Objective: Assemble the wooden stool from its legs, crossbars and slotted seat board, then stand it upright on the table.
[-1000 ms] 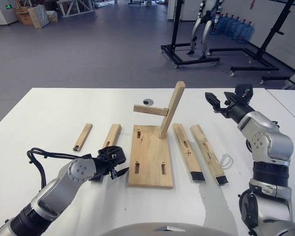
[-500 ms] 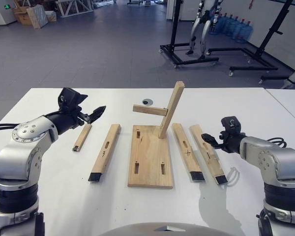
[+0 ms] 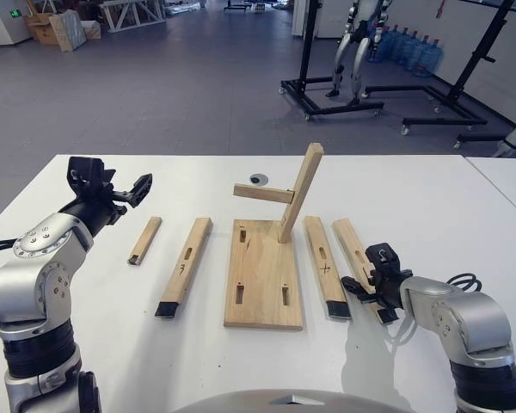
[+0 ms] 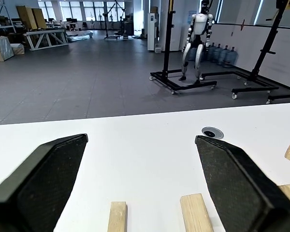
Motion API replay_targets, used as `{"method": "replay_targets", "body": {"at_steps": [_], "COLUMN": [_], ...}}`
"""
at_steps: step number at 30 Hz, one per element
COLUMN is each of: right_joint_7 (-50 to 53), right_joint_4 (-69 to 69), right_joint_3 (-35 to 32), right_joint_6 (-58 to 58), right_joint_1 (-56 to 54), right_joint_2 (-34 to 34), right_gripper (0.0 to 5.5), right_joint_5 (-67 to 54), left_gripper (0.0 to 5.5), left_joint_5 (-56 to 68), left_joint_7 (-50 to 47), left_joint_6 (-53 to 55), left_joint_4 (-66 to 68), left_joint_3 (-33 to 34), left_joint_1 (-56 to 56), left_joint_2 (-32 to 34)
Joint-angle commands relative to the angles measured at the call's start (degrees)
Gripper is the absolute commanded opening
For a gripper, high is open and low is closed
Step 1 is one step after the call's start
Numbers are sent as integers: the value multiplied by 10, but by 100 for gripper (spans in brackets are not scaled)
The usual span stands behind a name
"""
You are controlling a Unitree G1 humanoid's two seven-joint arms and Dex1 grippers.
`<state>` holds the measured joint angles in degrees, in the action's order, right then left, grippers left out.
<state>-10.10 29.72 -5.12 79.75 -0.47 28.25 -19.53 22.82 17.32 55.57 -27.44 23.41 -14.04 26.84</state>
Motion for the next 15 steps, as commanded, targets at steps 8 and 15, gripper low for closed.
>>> {"method": "replay_targets", "body": {"at_steps": [8,15], "right_joint_7": [0,-20], "right_joint_4": [-36,-49], "right_joint_3": [-8,-31], "right_joint_6": [36,84], "right_joint_1": [22,-9], "right_joint_2": [27,12], "right_gripper": [307,204], "right_joint_5": [24,10], "left_gripper": [409,409], "left_joint_5": [3,2], "left_joint_7": [-11,-17], "left_joint_6": [-3,-7], "left_joint_4": [12,40], "left_joint_3": [2,-1], "left_joint_1": [11,-5], "left_joint_2": [9,18]}}
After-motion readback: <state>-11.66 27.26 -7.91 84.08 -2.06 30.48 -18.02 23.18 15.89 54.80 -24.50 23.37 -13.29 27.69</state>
